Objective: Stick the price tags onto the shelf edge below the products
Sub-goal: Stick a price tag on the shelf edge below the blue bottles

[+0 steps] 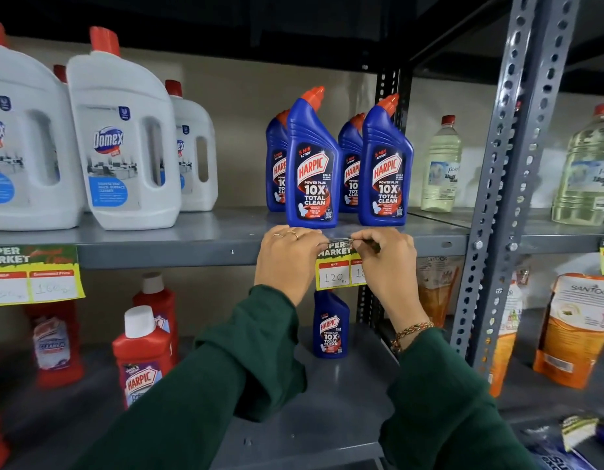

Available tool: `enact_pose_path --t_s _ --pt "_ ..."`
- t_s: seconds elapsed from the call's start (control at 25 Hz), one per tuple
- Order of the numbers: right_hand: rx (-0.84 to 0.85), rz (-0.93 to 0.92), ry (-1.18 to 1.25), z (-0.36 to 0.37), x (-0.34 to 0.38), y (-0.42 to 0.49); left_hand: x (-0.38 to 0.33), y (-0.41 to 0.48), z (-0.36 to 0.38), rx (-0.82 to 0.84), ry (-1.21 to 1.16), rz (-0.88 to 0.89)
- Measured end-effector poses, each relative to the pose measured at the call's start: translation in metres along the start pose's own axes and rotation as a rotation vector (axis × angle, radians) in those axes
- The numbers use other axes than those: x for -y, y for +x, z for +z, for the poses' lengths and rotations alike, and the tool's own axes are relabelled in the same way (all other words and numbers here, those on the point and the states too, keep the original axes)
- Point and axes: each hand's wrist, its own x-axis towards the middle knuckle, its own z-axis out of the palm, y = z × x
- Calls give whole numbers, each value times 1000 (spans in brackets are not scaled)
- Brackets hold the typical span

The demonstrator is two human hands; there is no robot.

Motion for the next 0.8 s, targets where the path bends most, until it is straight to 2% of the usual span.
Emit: enact_pose_path --t_s 0.16,0.24,0.36,0.56,0.8 --pt "-81 32 -147 -2 -2 0 0 1 2 -27 15 11" --pt "-22 -43 -194 -1 -3 2 2 1 6 -26 42 3" --pt "67 -84 -188 5 -10 0 4 -1 15 -17 133 -40" --pt "-10 -77 -62 5 -15 1 3 0 20 -31 181 -80" --pt "-16 -105 -74 2 -16 1 10 7 9 25 209 67"
